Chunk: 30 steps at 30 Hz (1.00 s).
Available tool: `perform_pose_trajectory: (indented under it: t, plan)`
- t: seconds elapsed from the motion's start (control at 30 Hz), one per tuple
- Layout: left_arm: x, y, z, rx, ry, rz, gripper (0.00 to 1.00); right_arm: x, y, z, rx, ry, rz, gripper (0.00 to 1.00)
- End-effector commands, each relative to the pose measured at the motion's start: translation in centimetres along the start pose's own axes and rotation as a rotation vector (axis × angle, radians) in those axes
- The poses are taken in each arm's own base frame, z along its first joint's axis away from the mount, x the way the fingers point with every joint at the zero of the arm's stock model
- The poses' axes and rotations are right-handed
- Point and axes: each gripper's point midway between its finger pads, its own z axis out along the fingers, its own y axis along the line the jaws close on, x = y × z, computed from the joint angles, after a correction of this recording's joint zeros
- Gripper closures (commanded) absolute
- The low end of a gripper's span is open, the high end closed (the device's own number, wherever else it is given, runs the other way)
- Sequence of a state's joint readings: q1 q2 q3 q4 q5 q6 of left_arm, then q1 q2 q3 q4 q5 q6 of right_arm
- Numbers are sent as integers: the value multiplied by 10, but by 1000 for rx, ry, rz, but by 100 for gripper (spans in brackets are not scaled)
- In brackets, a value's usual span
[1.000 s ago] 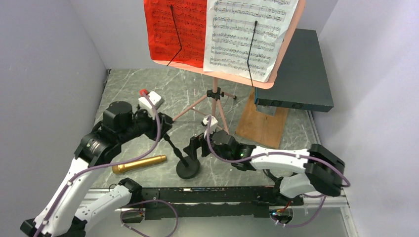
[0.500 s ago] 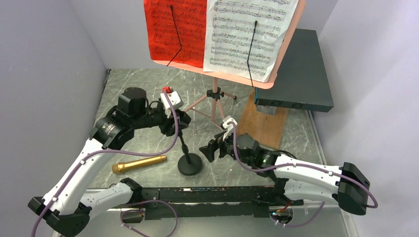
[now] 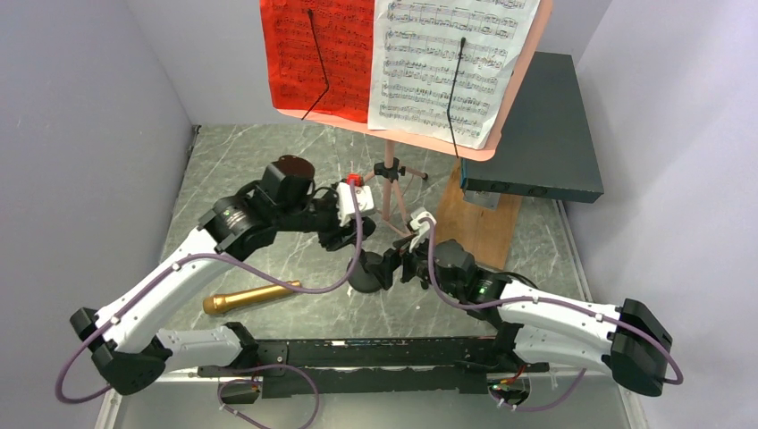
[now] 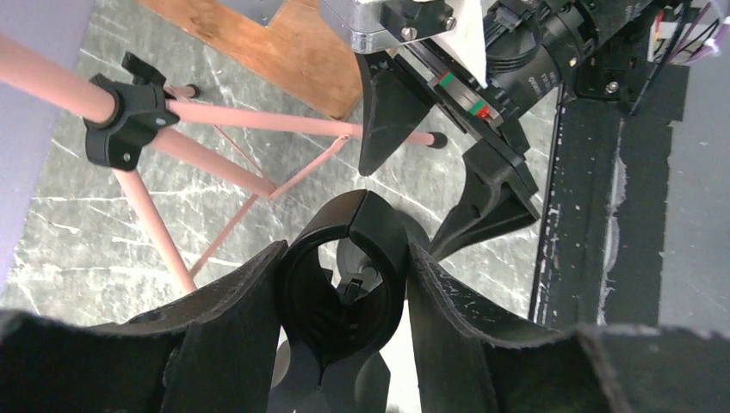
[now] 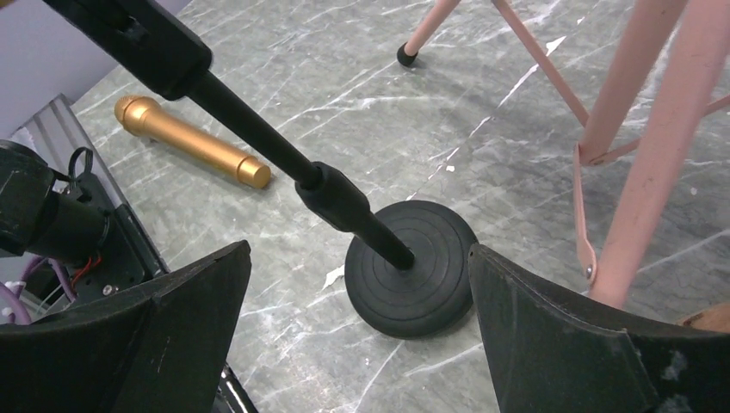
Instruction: Set up the instrument practice props
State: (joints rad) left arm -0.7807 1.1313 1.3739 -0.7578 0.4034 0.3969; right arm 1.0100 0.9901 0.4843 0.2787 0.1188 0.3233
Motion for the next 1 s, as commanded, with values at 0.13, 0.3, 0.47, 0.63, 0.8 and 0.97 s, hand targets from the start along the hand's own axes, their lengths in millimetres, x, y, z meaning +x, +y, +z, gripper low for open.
perform_pose_trajectory:
  t: [0.13, 0.3, 0.47, 0.63, 0.8, 0.97]
  plan:
    - [-4, 1, 6, -31, 21, 18, 76, -21, -6, -11, -6, -97, 12, 1]
    - [0, -5, 10, -27, 26, -122, 14, -25, -10, -17, 8, -107, 2, 1]
    - [-5, -5, 5, -73, -10, -238, 1, -27, -11, -22, 13, -115, -7, 1]
    - [-21, 5, -18, -179, -68, -355, 1, -27, -12, -26, 13, -122, -3, 1]
    - [-18, 41, -71, -509, -118, -498, 1, -26, -13, -30, 15, -123, -2, 1]
    - [7, 74, -141, -907, -209, -637, 0, -26, -12, -30, 9, -125, -5, 1]
